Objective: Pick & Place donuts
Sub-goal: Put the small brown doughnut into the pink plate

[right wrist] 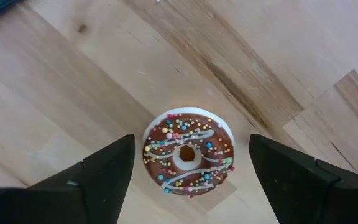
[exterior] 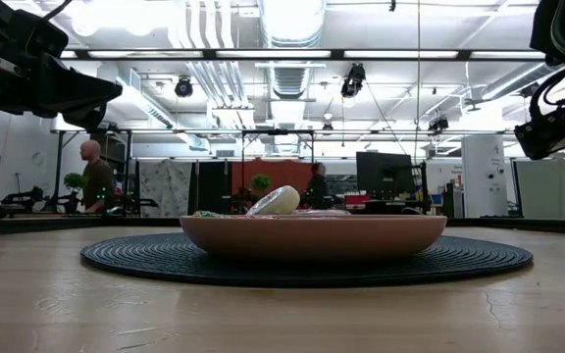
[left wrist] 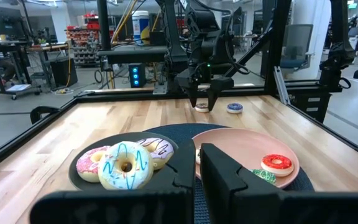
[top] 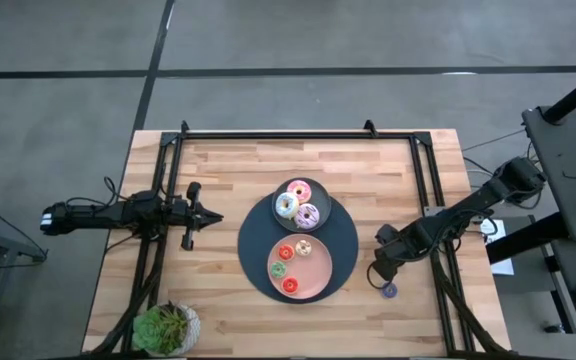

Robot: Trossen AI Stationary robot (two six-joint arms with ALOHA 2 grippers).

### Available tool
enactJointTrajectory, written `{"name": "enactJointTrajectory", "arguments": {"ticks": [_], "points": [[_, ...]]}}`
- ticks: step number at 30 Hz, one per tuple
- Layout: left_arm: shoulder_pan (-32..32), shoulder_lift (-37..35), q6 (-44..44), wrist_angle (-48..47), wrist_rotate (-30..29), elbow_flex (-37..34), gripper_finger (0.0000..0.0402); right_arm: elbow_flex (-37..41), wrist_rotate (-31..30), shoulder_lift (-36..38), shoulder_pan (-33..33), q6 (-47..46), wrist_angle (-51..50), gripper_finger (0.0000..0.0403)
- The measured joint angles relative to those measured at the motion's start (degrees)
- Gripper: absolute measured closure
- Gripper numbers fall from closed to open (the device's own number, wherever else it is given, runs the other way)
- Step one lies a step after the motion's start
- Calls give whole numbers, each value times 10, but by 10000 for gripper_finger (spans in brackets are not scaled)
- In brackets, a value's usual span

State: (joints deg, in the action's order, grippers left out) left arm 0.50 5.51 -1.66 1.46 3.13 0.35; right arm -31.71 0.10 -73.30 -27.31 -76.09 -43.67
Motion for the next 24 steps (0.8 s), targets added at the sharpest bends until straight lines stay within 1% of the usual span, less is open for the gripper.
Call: {"name": "enactJointTrajectory", "arguments": {"ticks": [5, 17, 24], "points": [[0, 0, 0, 0, 0, 0, 402, 0, 0, 0, 0, 0, 3, 111], [0, 0, 0, 0, 0, 0, 402, 2, 0, 0, 0, 0, 8, 166], [0, 0, 0, 0, 0, 0, 402, 2, 0, 0, 0, 2, 9, 179]]}}
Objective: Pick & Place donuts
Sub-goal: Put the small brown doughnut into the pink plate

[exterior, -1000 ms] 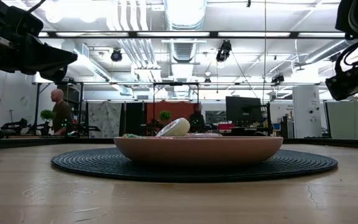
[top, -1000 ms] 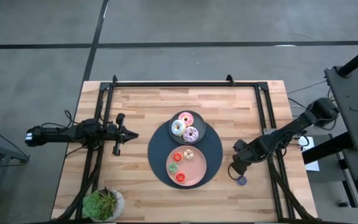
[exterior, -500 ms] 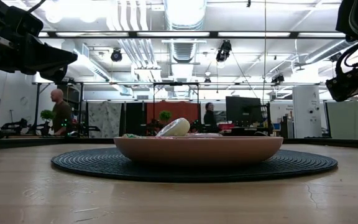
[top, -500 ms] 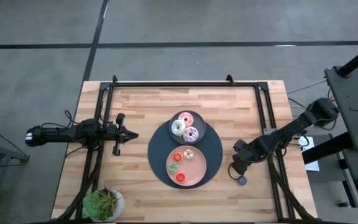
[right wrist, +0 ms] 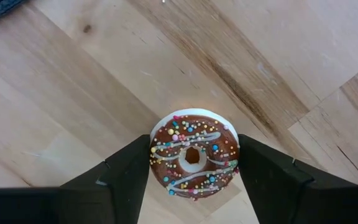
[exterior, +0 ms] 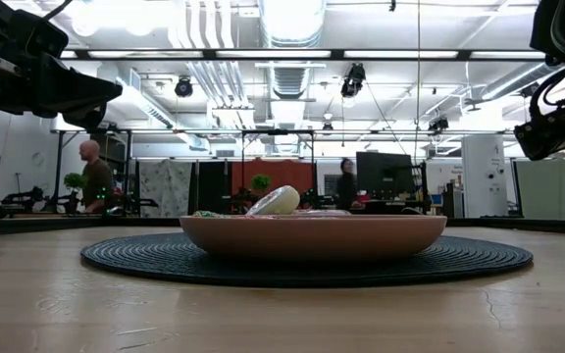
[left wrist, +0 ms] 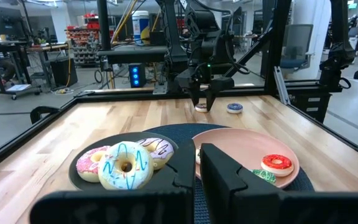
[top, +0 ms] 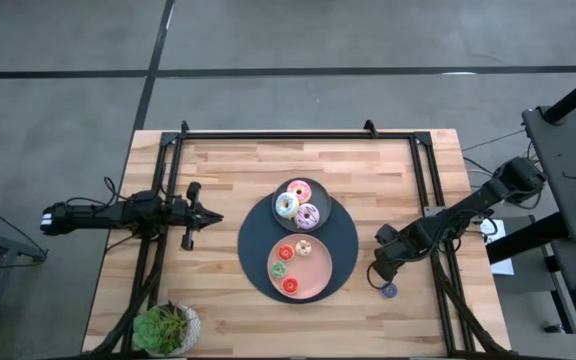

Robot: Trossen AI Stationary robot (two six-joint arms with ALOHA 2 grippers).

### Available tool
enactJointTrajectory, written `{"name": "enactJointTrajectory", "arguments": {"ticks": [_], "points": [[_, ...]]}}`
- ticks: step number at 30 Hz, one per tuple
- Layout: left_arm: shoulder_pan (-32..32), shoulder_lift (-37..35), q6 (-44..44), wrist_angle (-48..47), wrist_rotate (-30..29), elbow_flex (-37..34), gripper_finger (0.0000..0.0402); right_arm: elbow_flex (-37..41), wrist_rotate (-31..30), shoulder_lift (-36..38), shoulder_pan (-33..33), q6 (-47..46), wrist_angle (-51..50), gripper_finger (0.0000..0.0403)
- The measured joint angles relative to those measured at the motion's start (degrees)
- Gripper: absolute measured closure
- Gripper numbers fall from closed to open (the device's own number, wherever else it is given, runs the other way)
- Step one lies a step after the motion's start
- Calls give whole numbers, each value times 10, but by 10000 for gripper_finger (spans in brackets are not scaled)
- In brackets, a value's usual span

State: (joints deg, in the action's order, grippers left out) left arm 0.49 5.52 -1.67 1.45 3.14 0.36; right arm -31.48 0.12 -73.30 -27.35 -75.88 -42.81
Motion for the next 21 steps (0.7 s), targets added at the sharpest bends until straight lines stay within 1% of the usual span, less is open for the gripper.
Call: {"name": "enactJointTrajectory", "arguments": {"ticks": [8, 12, 21], "points": [[0, 0, 0, 0, 0, 0, 402, 1, 0, 0, 0, 1, 2, 180], [0, 0, 0, 0, 0, 0, 402, -7, 2, 0, 0, 18, 21, 179], [0, 0, 0, 0, 0, 0, 402, -29, 3, 0, 0, 44, 27, 179]]}}
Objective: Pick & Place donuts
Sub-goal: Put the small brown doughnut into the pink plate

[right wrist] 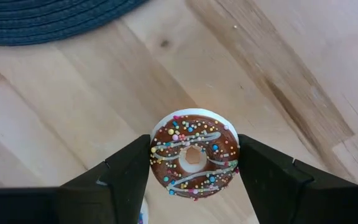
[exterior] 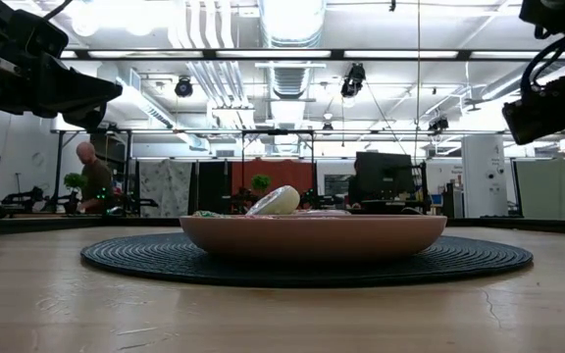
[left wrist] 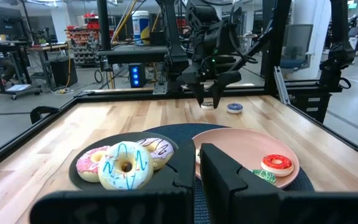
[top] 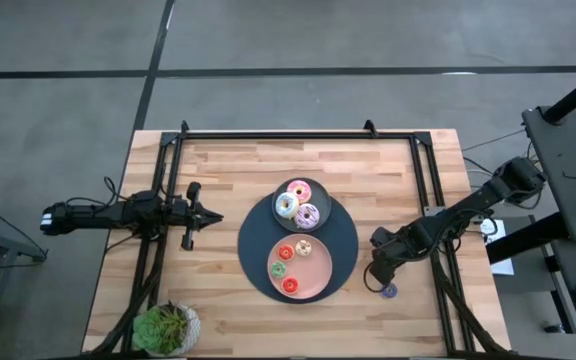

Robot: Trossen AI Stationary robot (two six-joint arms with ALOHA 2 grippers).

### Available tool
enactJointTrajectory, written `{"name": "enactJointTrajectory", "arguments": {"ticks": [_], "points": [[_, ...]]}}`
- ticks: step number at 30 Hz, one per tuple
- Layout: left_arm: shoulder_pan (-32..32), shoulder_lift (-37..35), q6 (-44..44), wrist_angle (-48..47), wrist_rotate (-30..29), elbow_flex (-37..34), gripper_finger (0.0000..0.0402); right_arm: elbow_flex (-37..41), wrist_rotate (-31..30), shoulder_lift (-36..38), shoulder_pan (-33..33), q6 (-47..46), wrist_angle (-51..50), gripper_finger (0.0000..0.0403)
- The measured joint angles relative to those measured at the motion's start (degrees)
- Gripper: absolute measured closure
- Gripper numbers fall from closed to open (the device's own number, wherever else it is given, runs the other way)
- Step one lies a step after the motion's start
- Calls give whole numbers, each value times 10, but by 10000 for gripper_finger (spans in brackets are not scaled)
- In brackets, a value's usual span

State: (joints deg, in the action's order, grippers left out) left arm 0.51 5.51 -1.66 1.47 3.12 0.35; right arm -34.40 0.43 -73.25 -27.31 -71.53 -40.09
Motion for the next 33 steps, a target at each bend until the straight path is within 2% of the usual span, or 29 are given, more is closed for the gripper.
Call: {"name": "enactJointTrajectory", "arguments": {"ticks": [7, 14, 23, 33], "points": [[0, 0, 0, 0, 0, 0, 402, -15, 0, 0, 15, 42, 4, 179], [0, 0, 0, 0, 0, 0, 402, -64, -5, -13, 53, 135, 7, 179], [0, 0, 0, 0, 0, 0, 402, -166, -6, -113, 83, 277, 5, 179], [0, 0, 0, 0, 0, 0, 402, -290, -5, -227, 87, 384, 4, 179]]}}
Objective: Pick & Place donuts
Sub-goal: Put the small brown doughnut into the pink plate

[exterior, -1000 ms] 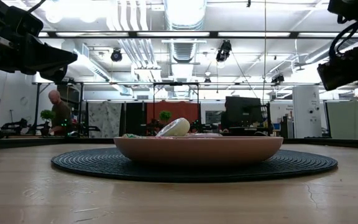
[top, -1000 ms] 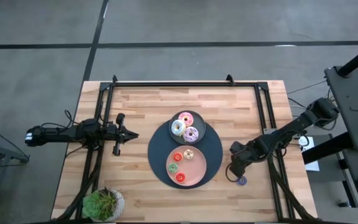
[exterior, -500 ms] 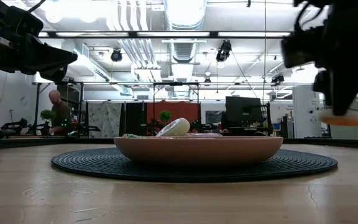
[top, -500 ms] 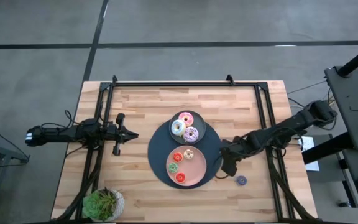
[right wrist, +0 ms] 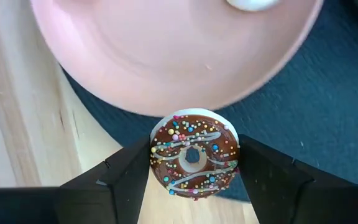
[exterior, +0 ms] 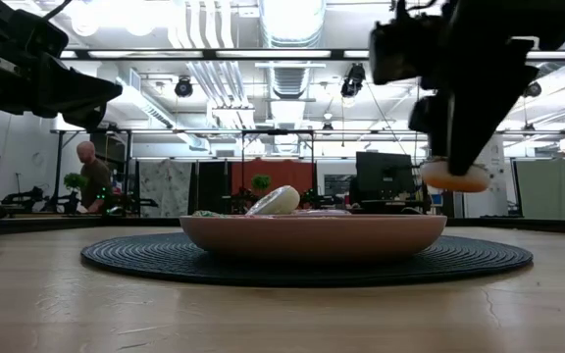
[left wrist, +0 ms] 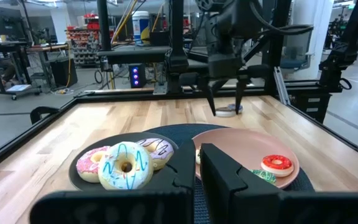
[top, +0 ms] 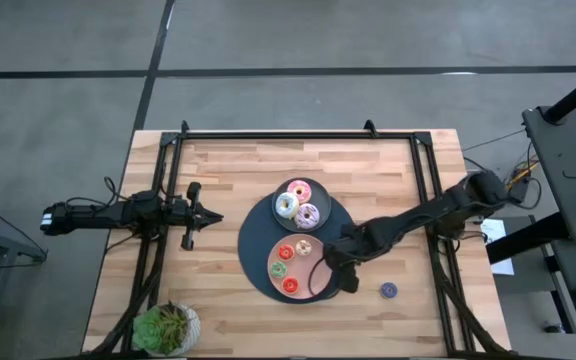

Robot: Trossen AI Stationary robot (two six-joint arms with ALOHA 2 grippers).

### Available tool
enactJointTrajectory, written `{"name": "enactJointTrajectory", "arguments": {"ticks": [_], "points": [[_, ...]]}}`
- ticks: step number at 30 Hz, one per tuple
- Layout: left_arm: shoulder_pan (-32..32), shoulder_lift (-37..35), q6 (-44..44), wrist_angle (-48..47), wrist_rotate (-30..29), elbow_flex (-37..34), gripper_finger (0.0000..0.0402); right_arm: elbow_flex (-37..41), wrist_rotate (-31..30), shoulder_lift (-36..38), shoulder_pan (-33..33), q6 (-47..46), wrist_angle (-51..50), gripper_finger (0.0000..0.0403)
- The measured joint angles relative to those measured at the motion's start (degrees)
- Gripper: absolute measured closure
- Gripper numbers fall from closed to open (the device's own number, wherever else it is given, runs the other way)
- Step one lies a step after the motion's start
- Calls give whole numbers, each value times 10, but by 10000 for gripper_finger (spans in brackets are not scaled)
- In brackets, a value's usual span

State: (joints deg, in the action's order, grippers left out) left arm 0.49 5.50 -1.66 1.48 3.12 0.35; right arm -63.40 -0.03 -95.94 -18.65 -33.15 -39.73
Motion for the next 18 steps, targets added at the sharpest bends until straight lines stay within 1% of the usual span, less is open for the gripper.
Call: {"name": "enactJointTrajectory", "arguments": {"ticks": [10, 18], "points": [[0, 0, 0, 0, 0, 0, 402, -87, 1, -67, 12, 52, -7, 179], [0, 0, 0, 0, 0, 0, 402, -130, 1, -111, 31, 77, -7, 179]]}}
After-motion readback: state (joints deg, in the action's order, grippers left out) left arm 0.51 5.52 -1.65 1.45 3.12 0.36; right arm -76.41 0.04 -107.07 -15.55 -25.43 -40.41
